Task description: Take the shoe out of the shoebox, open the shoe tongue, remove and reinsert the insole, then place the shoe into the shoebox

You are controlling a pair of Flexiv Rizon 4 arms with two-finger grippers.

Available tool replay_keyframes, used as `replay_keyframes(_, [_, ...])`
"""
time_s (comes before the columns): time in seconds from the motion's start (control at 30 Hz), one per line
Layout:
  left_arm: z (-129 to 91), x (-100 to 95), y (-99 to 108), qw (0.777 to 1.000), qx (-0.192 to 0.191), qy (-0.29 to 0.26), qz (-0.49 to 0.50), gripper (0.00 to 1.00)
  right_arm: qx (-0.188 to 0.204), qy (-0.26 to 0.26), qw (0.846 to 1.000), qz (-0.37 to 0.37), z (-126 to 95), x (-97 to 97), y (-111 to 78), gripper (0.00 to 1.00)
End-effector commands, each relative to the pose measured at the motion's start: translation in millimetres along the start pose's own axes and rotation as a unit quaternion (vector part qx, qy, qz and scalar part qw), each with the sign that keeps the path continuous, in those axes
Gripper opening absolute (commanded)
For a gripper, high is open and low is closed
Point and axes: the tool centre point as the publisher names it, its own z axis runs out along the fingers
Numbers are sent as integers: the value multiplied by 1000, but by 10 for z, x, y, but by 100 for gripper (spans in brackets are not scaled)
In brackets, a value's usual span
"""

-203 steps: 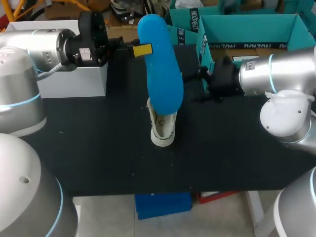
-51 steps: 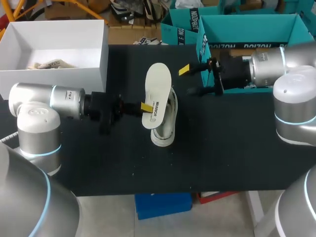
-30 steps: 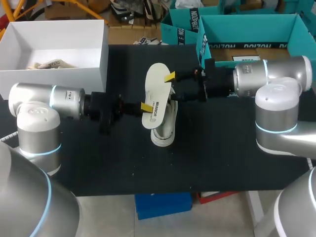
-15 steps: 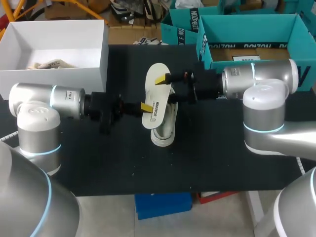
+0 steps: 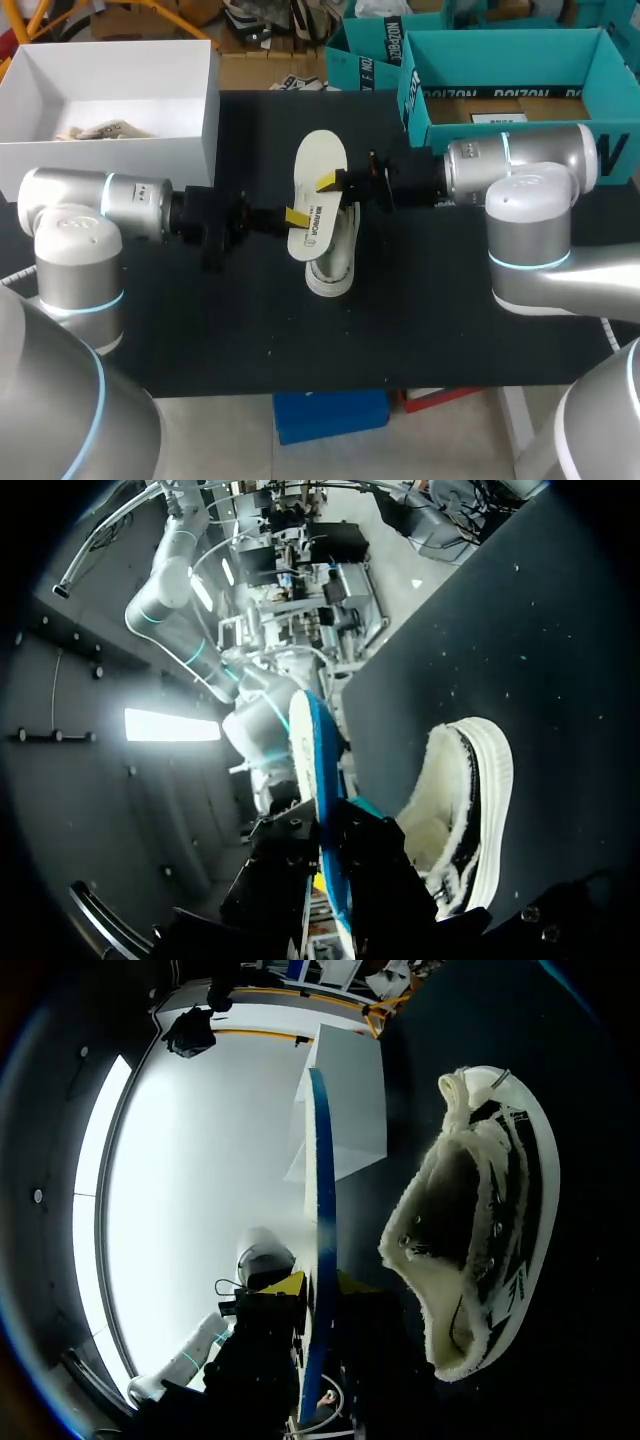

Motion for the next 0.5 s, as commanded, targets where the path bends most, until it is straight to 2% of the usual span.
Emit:
replay_keyframes(0.03, [-19, -67, -29, 999, 12, 18, -24, 100, -1, -1, 1000, 0, 17, -4, 4, 0])
replay_keyframes(0.2, [-208, -193, -71, 992, 38, 89, -82, 100, -1, -1, 1000, 0, 17, -4, 4, 0])
replay_keyframes(0.3, [-337, -284, -98, 983, 69, 137, -96, 100, -1, -1, 1000, 0, 17, -4, 4, 0])
replay_keyframes(0.4, [-441, -384, -100, 970, 89, 203, -97, 100, -1, -1, 1000, 0, 17, -4, 4, 0])
replay_keyframes(0.47, [-456, -423, -103, 946, 125, 283, -92, 100, -1, -1, 1000, 0, 17, -4, 4, 0])
replay_keyframes(0.5, [-450, -444, -96, 943, 128, 289, -102, 100, -1, -1, 1000, 0, 17, -4, 4, 0])
